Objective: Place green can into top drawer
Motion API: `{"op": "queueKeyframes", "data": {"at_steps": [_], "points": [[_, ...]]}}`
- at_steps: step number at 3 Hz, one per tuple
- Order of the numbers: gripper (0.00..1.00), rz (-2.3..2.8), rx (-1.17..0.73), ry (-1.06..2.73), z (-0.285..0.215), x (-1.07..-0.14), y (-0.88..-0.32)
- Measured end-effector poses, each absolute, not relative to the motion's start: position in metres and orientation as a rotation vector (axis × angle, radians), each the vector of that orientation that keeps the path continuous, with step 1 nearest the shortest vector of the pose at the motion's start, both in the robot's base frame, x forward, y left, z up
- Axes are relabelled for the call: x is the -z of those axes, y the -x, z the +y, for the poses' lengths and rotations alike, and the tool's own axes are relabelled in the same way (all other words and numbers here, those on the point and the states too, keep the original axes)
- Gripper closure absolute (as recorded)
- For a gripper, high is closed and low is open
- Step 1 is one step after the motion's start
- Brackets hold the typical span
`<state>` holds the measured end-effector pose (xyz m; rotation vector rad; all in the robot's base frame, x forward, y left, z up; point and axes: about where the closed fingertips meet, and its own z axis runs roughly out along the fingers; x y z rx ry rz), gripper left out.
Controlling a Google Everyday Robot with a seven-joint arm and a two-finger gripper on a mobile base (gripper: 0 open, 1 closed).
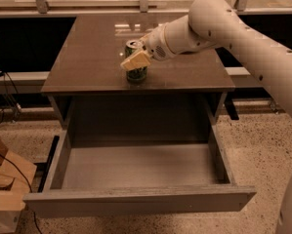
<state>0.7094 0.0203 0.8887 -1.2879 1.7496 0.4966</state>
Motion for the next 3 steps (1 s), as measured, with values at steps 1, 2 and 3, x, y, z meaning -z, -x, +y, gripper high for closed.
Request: {"op": "queueKeyframes", "data": {"at_steps": [1,2,3], "points": [[0.62,1.725,-0.530,1.340,0.030,-0.890,-0.694],[0.86,1.675,-0.557,1.374,0.037,-0.907,-0.653],[1.00,1.638,-0.625,1.410,0.046,-0.910,-0.594]]}}
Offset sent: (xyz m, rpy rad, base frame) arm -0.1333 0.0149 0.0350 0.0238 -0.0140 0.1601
